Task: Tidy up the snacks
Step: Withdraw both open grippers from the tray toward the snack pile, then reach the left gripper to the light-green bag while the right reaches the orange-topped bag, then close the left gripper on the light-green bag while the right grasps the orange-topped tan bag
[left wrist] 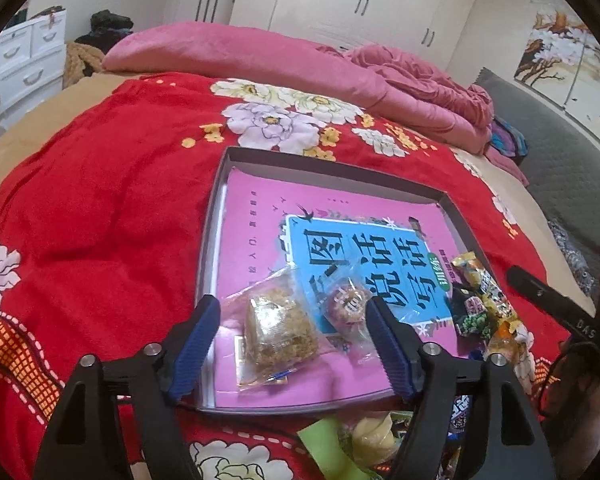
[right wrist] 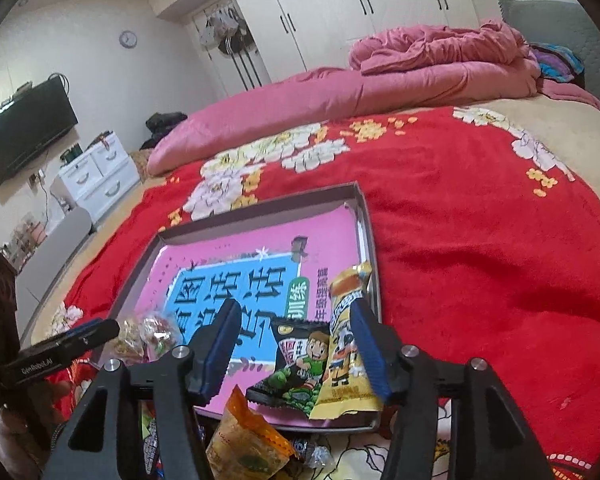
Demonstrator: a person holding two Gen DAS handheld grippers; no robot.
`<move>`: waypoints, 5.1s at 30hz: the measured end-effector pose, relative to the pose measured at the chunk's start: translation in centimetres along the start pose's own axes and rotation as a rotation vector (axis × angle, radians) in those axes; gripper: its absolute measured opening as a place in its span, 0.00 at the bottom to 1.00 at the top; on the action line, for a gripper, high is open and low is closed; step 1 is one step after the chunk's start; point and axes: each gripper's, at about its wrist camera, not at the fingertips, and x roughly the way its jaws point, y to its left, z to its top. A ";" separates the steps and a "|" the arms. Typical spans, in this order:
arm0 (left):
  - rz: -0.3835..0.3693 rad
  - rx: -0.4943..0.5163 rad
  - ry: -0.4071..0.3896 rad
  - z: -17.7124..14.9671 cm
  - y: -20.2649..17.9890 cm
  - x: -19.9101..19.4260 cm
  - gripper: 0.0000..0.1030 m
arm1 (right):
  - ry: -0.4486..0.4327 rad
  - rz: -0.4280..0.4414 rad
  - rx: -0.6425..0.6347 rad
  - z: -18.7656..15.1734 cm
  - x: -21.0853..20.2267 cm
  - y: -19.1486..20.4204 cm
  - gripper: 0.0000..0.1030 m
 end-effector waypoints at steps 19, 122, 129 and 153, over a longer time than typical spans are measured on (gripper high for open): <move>-0.047 0.065 -0.009 -0.7 -1.7 -1.2 0.77 | -0.066 0.022 0.004 0.5 -1.5 0.0 0.60; -0.024 0.086 0.223 -7.2 -3.3 -0.6 0.77 | 0.223 0.165 0.117 -7.8 -2.3 1.2 0.45; -0.023 0.076 0.229 -7.1 -3.2 -0.3 0.77 | 0.224 0.190 0.151 -7.4 -1.5 1.4 0.44; -0.027 0.037 0.218 -6.5 -3.0 0.7 0.77 | 0.225 0.235 0.256 -6.3 1.3 0.8 0.33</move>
